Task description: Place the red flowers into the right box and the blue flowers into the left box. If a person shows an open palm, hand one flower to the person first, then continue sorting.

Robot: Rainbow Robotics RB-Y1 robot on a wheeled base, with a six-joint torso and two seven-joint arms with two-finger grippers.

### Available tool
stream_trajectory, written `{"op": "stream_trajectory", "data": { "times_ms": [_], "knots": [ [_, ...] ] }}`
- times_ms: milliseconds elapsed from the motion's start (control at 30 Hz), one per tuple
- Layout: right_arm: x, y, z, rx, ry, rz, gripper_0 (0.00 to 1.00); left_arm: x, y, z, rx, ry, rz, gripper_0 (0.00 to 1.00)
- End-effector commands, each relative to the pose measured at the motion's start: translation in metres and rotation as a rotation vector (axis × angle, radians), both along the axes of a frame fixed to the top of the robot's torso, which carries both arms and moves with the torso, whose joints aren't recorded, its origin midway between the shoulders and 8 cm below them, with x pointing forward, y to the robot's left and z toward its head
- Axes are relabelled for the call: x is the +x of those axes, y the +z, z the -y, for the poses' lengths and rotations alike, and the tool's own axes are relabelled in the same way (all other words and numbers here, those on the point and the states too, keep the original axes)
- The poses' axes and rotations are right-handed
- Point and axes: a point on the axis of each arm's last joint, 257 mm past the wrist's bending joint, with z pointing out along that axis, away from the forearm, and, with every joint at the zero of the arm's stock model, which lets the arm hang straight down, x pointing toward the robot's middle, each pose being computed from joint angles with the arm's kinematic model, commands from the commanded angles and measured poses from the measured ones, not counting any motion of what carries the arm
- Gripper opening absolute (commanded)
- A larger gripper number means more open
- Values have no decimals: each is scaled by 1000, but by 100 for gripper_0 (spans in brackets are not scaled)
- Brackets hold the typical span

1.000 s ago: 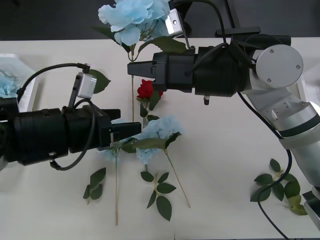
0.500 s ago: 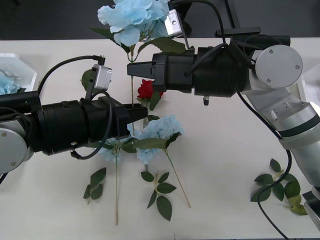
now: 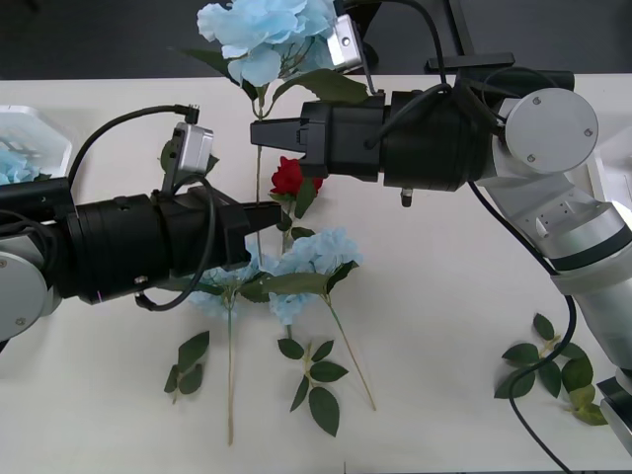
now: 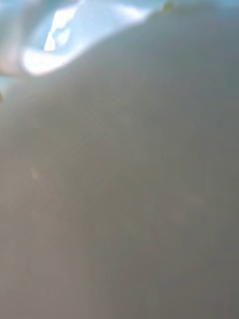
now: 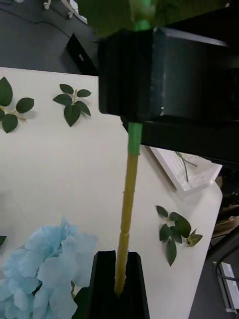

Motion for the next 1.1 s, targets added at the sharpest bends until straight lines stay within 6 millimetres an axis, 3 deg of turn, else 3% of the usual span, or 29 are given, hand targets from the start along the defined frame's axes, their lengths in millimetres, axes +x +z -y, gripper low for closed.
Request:
{"op": "stream_trajectory", "data": {
  "times_ms": [33, 67, 100, 133, 167, 267, 400, 467, 533, 567, 600, 667, 800, 900, 933, 1000, 1033, 1100],
  "knots": [
    [-24, 32, -22, 44, 71, 88, 0, 8, 11, -19, 3, 35, -27, 0],
    [-24, 33, -21, 48, 71, 84, 18, 12, 12, -29, 21, 51, -22, 0],
    [-23, 34, -21, 52, 67, 77, 54, 15, 13, -42, 34, 72, -23, 0],
    [-22, 34, -20, 54, 62, 72, 73, 18, 14, -51, 38, 87, -25, 0],
    [-21, 35, -20, 55, 60, 71, 85, 20, 15, -61, 38, 102, -34, 0],
    [-20, 34, -19, 54, 56, 69, 100, 28, 21, -84, 22, 144, -53, 0],
    [-19, 33, -18, 51, 53, 73, 100, 43, 25, -123, 31, 218, -65, 0],
    [-19, 32, -17, 52, 51, 75, 100, 57, 23, -161, 59, 291, -73, 0],
    [-18, 30, -15, 47, 46, 79, 100, 68, 18, -212, 121, 375, -95, 0],
    [-17, 29, -13, 41, 43, 84, 100, 71, 15, -241, 151, 419, -113, 0],
    [-17, 26, -12, 33, 42, 84, 100, 73, 15, -255, 162, 441, -123, 0],
    [-15, 15, -5, -14, 38, 90, 100, 71, 13, -302, 198, 512, -168, 0],
    [-9, -19, 25, -157, 15, 87, 100, 49, -5, -398, 345, 652, -242, 0],
    [-11, -43, 50, -272, -7, 71, 100, 22, -20, -460, 460, 736, -275, 0],
    [-15, -56, 64, -335, -18, 58, 100, 8, -28, -489, 514, 776, -287, 0],
    [-18, -69, 78, -397, -38, 49, 100, -4, -35, -516, 564, 814, -301, 0],
    [-21, -83, 94, -458, -59, 37, 100, -15, -42, -542, 604, 857, -319, 0],
    [-25, -98, 108, -516, -77, 31, 100, -21, -48, -561, 639, 882, -327, 0]
  ]
}}
